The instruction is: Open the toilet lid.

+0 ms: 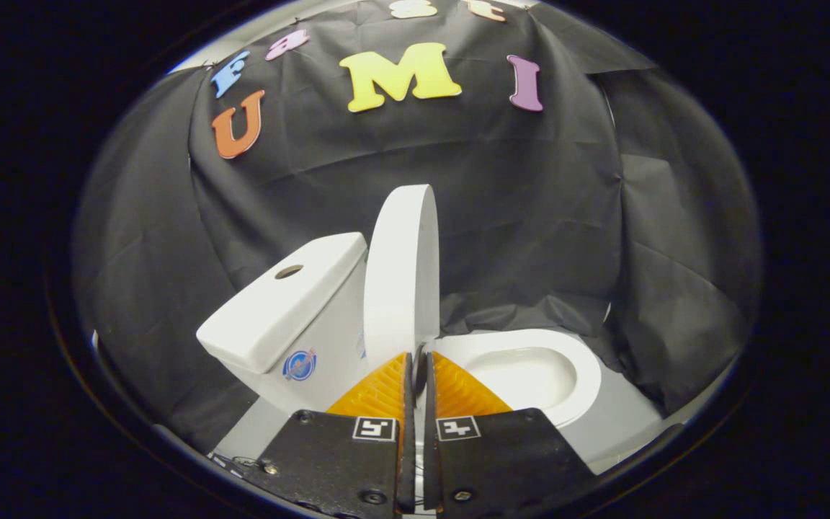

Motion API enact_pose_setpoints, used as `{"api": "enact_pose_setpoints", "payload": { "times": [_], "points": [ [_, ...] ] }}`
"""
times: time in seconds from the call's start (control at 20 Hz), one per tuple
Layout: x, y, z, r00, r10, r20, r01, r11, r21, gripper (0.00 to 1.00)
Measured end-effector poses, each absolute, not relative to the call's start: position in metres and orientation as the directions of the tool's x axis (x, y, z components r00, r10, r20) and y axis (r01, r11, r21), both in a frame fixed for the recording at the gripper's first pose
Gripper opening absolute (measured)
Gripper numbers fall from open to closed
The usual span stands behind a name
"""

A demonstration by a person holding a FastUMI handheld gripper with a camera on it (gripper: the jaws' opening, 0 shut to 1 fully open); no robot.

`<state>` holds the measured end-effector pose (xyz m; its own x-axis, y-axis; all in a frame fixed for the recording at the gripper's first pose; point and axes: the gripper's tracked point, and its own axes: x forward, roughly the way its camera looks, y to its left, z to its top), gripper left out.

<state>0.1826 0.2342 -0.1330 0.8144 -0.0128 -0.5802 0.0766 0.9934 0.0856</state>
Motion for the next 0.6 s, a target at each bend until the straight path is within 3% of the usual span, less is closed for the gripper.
{"api": "enact_pose_setpoints", "payload": {
  "times": [0.6],
  "points": [
    [0.188,0.271,-0.133,0.811,0.016,-0.584,-0.002,1.0,0.024,0.08]
  ]
}}
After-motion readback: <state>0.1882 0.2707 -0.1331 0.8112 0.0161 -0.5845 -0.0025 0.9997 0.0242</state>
